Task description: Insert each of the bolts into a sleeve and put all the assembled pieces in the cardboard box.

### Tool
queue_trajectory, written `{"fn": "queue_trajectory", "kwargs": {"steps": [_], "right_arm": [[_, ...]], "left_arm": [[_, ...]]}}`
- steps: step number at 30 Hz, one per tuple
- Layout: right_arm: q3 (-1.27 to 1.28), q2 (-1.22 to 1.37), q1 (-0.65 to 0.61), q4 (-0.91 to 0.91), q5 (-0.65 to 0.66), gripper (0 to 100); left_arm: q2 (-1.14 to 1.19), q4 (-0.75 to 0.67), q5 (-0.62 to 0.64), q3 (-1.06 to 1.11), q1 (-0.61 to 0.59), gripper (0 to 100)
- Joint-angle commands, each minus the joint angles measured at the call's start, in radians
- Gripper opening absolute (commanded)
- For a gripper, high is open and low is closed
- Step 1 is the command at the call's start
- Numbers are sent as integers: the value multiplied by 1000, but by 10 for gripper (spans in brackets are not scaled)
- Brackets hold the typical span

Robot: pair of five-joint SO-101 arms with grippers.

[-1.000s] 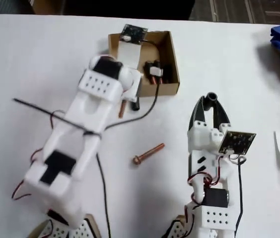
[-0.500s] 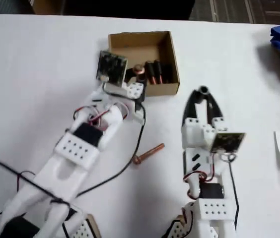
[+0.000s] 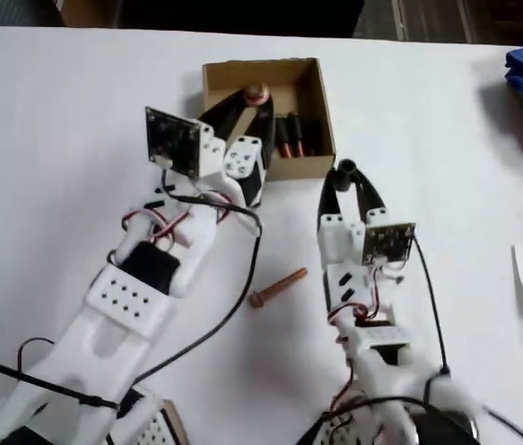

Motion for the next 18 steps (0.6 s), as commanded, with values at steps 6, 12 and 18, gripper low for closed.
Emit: {"fn": "queue_trajectory", "kwargs": {"steps": [6,12,18], "right_arm": [[-54,275,-51,-363,8,20],[-83,397,-39,-403,8,20],[-117,438,-21,-446,8,20]], "left_arm": [[164,-46,6,-120,100,24],[206,-44,6,-160,153,24],[204,-29,6,-160,166,24]]}}
